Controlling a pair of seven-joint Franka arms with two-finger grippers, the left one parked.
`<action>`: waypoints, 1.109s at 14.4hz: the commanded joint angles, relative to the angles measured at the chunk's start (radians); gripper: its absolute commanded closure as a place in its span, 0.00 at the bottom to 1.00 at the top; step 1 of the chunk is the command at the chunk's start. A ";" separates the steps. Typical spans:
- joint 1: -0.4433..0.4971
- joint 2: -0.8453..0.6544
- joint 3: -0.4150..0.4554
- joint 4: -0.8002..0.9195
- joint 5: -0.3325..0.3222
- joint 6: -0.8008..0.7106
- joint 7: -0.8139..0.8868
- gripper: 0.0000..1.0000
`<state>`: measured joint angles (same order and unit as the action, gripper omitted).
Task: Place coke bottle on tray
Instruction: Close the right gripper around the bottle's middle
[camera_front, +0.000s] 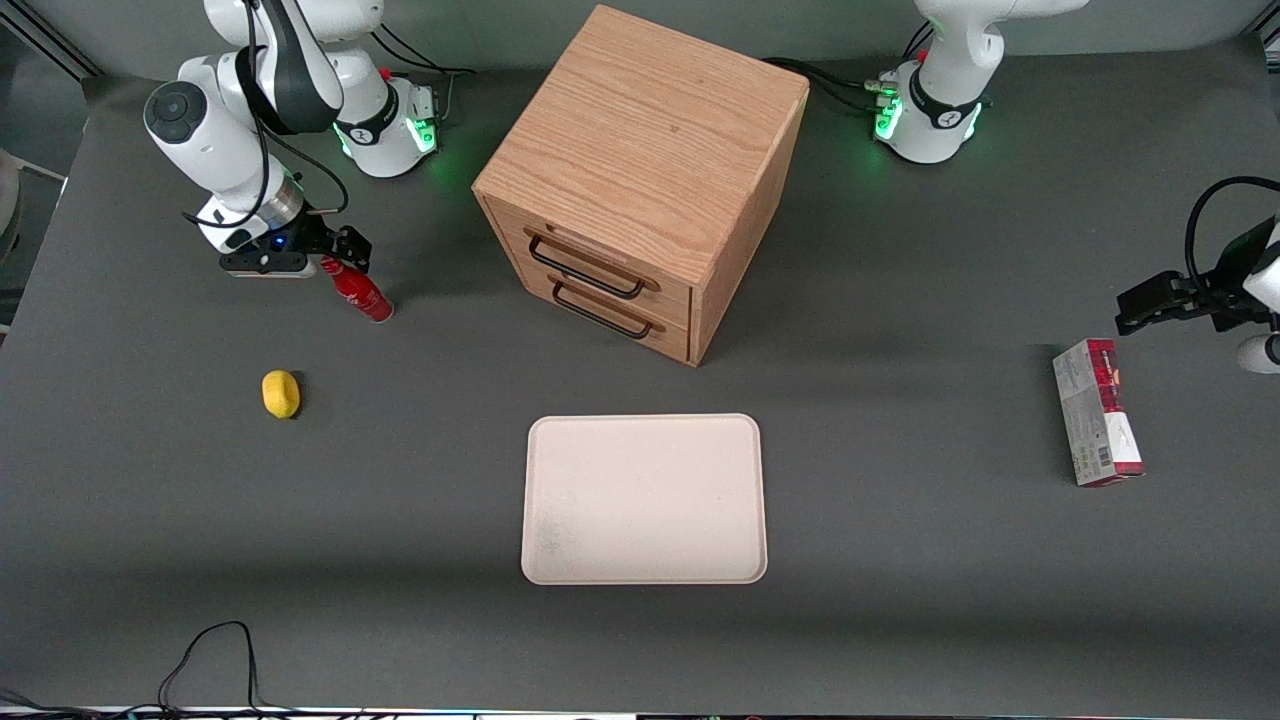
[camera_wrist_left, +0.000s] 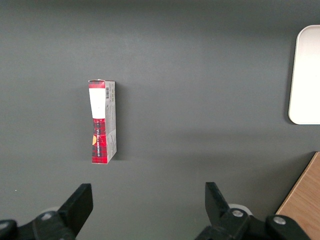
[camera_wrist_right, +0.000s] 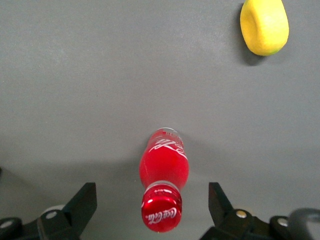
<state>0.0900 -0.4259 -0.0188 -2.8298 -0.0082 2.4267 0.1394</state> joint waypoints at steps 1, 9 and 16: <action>-0.007 -0.010 0.002 -0.042 0.019 0.054 -0.044 0.39; -0.012 0.006 0.000 -0.019 0.019 0.032 -0.046 1.00; -0.015 0.179 0.003 0.413 0.021 -0.259 0.005 1.00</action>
<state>0.0832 -0.3410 -0.0198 -2.5969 -0.0082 2.2627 0.1339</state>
